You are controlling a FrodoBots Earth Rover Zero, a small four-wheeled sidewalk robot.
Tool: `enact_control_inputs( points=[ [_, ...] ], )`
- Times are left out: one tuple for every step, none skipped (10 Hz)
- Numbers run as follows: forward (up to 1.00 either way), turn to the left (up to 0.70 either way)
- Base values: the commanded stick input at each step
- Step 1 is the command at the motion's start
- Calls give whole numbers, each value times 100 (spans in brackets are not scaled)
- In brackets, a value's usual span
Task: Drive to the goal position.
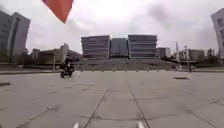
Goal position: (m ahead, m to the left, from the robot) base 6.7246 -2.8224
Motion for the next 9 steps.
enact_control_inputs(
  points=[
    [70,0],
    [70,1],
    [70,1],
    [70,0],
    [70,1],
    [70,1],
    [70,0],
    [70,0],
    [70,0]
  ],
)
